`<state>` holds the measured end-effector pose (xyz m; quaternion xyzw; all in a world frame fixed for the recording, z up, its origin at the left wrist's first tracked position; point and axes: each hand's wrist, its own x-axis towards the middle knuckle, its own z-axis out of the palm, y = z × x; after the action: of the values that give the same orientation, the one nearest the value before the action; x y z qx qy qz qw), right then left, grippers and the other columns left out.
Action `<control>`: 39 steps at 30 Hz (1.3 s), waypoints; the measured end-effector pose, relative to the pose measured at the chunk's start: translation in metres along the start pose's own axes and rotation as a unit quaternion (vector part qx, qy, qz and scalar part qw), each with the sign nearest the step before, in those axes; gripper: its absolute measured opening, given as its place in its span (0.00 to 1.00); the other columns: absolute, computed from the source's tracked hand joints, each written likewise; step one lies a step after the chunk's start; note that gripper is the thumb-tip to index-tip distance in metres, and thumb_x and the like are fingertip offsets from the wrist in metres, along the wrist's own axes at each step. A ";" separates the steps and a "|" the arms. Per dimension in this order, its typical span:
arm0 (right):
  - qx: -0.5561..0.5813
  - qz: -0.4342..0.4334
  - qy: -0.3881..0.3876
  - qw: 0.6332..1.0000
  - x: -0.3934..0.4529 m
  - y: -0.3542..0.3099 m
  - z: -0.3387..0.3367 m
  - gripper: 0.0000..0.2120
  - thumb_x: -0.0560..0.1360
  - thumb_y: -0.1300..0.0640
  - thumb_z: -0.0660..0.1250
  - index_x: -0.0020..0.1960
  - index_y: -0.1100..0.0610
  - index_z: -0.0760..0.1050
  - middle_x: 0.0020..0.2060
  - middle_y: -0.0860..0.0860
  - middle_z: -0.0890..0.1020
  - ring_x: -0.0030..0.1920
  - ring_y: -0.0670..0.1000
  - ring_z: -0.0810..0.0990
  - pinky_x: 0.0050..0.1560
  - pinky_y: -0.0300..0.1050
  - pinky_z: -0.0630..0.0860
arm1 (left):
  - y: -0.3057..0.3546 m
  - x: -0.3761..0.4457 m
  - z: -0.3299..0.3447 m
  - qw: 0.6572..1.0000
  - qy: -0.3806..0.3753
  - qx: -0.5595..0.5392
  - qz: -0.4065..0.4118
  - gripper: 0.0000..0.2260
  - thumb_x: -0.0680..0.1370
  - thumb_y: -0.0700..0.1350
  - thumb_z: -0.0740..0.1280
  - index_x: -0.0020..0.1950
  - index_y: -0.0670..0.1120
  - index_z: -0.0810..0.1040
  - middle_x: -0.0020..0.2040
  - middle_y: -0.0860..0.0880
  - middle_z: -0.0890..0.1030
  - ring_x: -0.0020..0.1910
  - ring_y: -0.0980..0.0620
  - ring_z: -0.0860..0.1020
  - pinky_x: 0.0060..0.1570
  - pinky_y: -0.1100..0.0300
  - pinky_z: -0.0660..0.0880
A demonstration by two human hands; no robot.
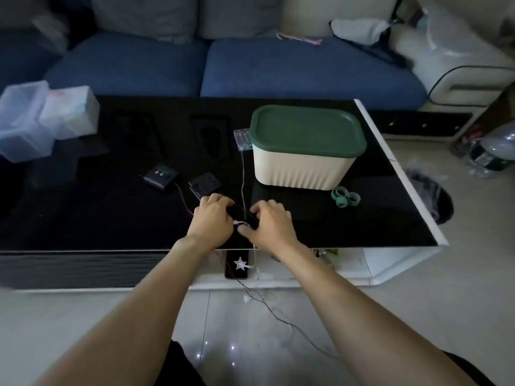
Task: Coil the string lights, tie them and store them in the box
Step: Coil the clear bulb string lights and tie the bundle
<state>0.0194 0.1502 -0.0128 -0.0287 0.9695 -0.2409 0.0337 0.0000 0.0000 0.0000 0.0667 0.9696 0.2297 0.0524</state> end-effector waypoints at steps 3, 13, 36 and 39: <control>0.028 0.014 0.044 0.999 -0.005 0.002 0.004 0.11 0.78 0.47 0.68 0.55 0.53 0.78 0.52 0.50 0.79 0.57 0.54 0.75 0.60 0.51 0.70 | -0.008 -0.001 0.003 1.000 -0.018 0.004 0.007 0.21 0.79 0.43 0.62 0.72 0.44 0.71 0.72 0.46 0.68 0.72 0.44 0.62 0.70 0.48 0.61; -0.047 -0.001 0.032 0.998 -0.015 0.015 0.000 0.08 0.82 0.54 0.64 0.54 0.57 0.78 0.53 0.55 0.76 0.56 0.57 0.73 0.57 0.50 0.73 | -0.018 0.010 0.012 0.989 0.053 0.128 0.059 0.24 0.79 0.40 0.64 0.74 0.53 0.68 0.78 0.47 0.58 0.77 0.42 0.50 0.74 0.46 0.51; 0.155 -0.031 0.025 0.987 -0.083 0.066 -0.161 0.14 0.77 0.45 0.69 0.39 0.54 0.83 0.33 0.49 0.84 0.33 0.42 0.78 0.40 0.35 0.71 | 0.032 -0.050 -0.034 0.862 -0.031 -0.500 0.076 0.05 0.81 0.30 0.61 0.47 0.38 0.71 0.32 0.45 0.81 0.27 0.50 0.77 0.38 0.58 0.78; 0.166 -0.016 0.066 0.984 -0.098 0.084 -0.163 0.10 0.79 0.51 0.69 0.42 0.53 0.84 0.32 0.47 0.82 0.32 0.39 0.77 0.38 0.29 0.70 | 0.034 -0.059 -0.028 0.845 -0.189 -0.499 0.021 0.10 0.78 0.26 0.56 0.44 0.38 0.72 0.32 0.44 0.76 0.25 0.52 0.69 0.32 0.57 0.73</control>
<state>0.1007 0.3076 0.0965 -0.0220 0.9155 -0.4006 -0.0301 0.0581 0.0090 0.0450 0.0942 0.6938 0.6667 0.2555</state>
